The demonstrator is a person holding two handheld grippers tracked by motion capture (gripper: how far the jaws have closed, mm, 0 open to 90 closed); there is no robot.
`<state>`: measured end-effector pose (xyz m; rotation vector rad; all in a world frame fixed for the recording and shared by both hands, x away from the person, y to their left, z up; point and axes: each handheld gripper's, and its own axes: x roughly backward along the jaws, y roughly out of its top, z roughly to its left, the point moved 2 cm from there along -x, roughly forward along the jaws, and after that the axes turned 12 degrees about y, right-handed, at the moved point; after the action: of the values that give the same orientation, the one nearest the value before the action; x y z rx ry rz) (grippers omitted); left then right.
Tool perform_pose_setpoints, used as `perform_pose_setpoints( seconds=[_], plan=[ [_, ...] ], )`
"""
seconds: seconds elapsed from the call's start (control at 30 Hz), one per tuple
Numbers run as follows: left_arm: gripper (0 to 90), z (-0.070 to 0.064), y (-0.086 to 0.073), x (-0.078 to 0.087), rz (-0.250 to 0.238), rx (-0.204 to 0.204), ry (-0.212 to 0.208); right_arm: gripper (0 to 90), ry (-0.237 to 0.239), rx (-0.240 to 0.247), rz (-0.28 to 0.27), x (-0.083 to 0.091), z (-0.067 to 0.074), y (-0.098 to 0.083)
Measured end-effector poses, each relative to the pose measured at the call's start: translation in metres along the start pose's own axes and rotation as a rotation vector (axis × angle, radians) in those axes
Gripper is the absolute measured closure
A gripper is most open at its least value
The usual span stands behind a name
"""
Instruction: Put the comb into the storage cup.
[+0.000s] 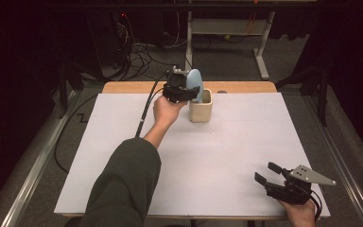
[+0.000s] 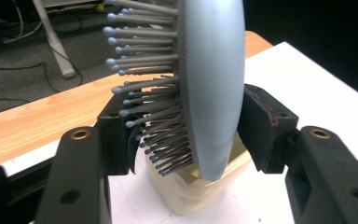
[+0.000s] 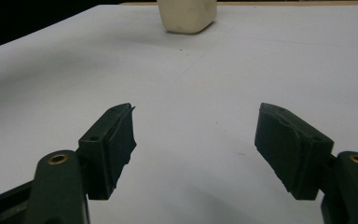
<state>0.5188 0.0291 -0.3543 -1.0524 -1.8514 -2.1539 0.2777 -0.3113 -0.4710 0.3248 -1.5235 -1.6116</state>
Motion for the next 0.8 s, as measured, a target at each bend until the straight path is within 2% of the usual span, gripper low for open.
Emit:
perform_pose_setpoints(
  seconds=[0.33, 0.5, 0.67, 0.8],
  plan=[
    [38.2, 0.004, -0.001, 0.001, 0.012, -0.032, 0.048, 29.2, 0.000, -0.002, -0.002, 0.000, 0.000, 0.000],
    [35.7, 0.007, -0.003, 0.001, 0.034, -0.028, 0.045, 29.2, 0.003, 0.004, 0.003, -0.002, 0.001, 0.001],
    [34.2, 0.011, -0.004, 0.001, 0.052, -0.006, 0.029, 29.2, -0.001, 0.007, 0.000, -0.001, 0.001, 0.001],
    [33.1, 0.016, -0.006, 0.001, 0.053, 0.048, 0.000, 29.0, 0.003, 0.008, -0.003, -0.001, 0.001, 0.001]
  ],
)
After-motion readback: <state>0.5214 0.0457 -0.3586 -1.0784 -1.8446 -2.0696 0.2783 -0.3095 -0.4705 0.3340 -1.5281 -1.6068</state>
